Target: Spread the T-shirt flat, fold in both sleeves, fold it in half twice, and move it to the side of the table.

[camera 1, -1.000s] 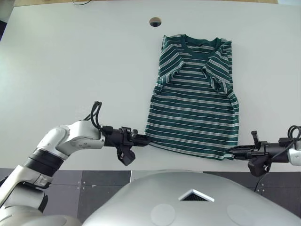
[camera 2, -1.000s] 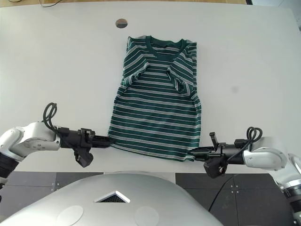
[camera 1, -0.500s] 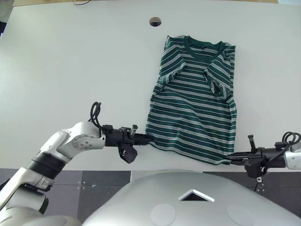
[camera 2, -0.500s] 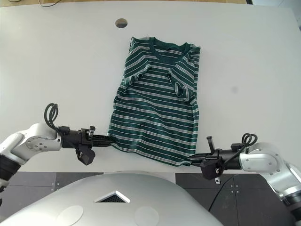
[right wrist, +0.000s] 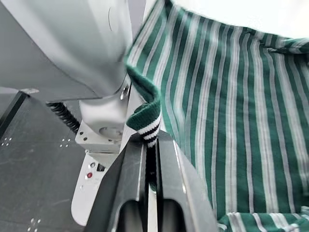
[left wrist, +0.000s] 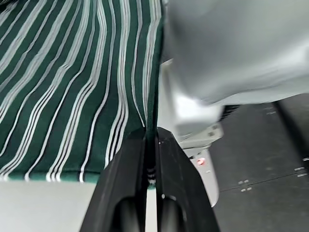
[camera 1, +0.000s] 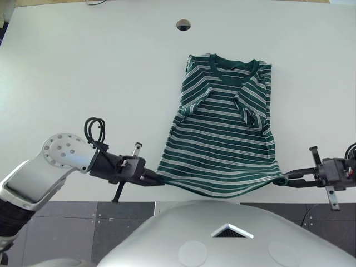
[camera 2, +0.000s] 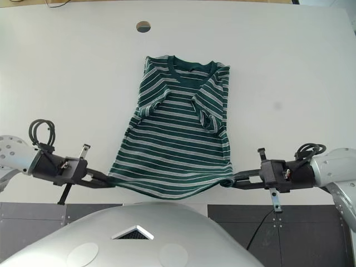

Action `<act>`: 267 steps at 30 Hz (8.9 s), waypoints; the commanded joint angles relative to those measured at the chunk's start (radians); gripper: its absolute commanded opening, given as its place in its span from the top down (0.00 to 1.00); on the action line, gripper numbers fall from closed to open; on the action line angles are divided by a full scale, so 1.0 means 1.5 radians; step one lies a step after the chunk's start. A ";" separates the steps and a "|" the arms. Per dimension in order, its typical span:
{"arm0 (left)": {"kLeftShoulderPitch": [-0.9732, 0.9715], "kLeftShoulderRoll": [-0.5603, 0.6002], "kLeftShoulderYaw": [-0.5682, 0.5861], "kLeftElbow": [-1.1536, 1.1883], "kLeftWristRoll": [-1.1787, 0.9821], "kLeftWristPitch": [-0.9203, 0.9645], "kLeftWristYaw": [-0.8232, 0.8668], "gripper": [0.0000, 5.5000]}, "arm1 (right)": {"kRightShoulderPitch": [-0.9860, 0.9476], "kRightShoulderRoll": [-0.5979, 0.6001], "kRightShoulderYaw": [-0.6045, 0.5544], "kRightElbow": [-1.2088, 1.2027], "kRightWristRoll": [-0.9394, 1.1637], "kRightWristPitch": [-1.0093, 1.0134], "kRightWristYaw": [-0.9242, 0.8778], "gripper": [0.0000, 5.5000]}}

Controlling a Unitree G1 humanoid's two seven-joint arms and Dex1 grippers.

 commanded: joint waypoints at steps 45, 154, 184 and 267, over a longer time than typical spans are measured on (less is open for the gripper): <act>-0.789 -0.631 0.232 1.164 0.315 -0.285 0.435 0.60 | -0.751 0.449 0.082 0.739 -0.544 -0.109 -0.547 0.65; -0.236 -0.216 -0.238 0.267 0.223 -0.261 0.161 0.98 | -0.492 0.226 0.352 0.308 -0.232 -0.174 -0.115 0.98; -0.298 -0.386 0.123 0.453 0.055 -0.001 0.149 0.98 | -0.622 0.478 0.272 0.454 -0.443 -0.064 -0.213 0.98; -0.412 -0.721 0.350 0.516 0.053 -0.005 0.427 0.71 | -0.787 0.158 0.204 0.958 -0.710 -0.050 -0.405 0.65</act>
